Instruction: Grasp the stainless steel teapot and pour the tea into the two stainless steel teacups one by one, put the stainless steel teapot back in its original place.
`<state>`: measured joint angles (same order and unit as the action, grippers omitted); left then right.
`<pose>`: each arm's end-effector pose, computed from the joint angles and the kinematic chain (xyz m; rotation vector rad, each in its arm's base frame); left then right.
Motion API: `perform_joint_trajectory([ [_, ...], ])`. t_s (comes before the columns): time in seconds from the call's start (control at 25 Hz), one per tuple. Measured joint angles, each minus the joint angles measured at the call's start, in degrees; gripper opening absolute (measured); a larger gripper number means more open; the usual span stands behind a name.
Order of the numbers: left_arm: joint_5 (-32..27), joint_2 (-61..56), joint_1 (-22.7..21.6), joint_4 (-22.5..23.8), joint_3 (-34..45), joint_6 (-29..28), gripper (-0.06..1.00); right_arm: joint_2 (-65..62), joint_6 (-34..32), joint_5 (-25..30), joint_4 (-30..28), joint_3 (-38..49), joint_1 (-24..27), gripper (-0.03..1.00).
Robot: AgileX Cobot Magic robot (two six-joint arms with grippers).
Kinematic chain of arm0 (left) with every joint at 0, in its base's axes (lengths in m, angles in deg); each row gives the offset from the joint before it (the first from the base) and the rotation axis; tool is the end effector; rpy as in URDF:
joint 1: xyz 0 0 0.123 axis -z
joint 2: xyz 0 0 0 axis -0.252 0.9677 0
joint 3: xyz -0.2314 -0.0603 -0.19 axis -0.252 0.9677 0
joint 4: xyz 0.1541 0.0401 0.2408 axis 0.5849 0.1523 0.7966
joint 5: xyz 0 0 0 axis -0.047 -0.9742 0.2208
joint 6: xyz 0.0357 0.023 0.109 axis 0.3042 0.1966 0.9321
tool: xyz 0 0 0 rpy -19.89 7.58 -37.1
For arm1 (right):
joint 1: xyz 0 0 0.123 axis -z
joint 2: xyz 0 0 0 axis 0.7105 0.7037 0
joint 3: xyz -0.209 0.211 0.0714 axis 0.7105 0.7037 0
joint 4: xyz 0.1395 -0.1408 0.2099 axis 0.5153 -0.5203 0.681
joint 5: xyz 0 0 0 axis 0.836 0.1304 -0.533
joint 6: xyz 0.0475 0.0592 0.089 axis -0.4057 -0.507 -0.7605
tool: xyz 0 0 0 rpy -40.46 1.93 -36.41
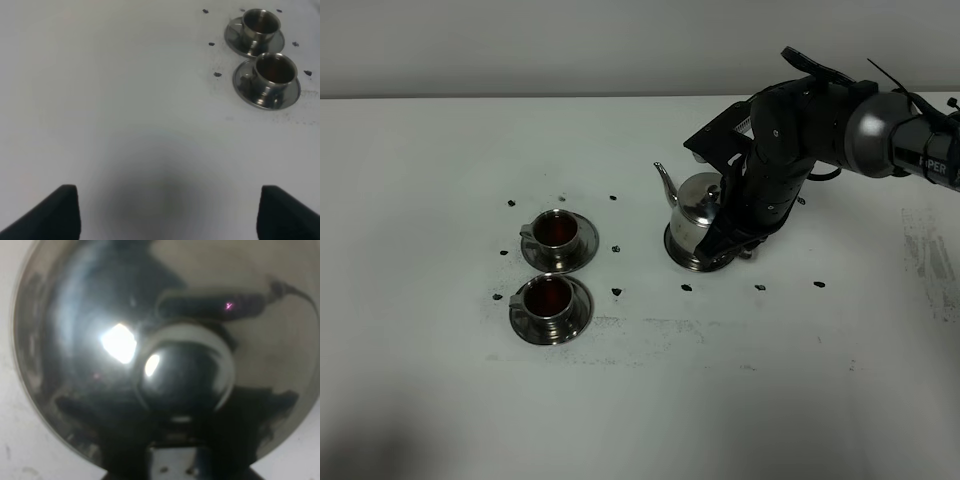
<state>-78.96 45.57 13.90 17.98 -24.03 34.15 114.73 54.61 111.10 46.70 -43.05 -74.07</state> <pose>0.0351 -0.0058 0.2686 0.0446 2.0851 -0.0327 0.4171 0.2293 0.1265 -1.1330 2.6952 0.0335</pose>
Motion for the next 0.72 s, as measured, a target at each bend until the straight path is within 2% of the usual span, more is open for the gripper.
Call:
perform_joint_trajectory([
  [0.24, 0.00, 0.00, 0.00, 0.00, 0.00, 0.00, 0.69, 0.05, 0.00, 0.00, 0.00, 0.00, -0.05, 0.18],
  [0.32, 0.00, 0.00, 0.00, 0.00, 0.00, 0.00, 0.69, 0.05, 0.00, 0.00, 0.00, 0.00, -0.05, 0.21],
  [0.4, 0.00, 0.00, 0.00, 0.00, 0.00, 0.05, 0.69, 0.05, 0.00, 0.00, 0.00, 0.00, -0.05, 0.30],
  [0.6, 0.00, 0.00, 0.00, 0.00, 0.00, 0.05, 0.69, 0.05, -0.11, 0.00, 0.00, 0.00, -0.05, 0.60],
  [0.72, 0.00, 0.00, 0.00, 0.00, 0.00, 0.05, 0.69, -0.27, -0.11, 0.00, -0.68, 0.00, -0.05, 0.68],
])
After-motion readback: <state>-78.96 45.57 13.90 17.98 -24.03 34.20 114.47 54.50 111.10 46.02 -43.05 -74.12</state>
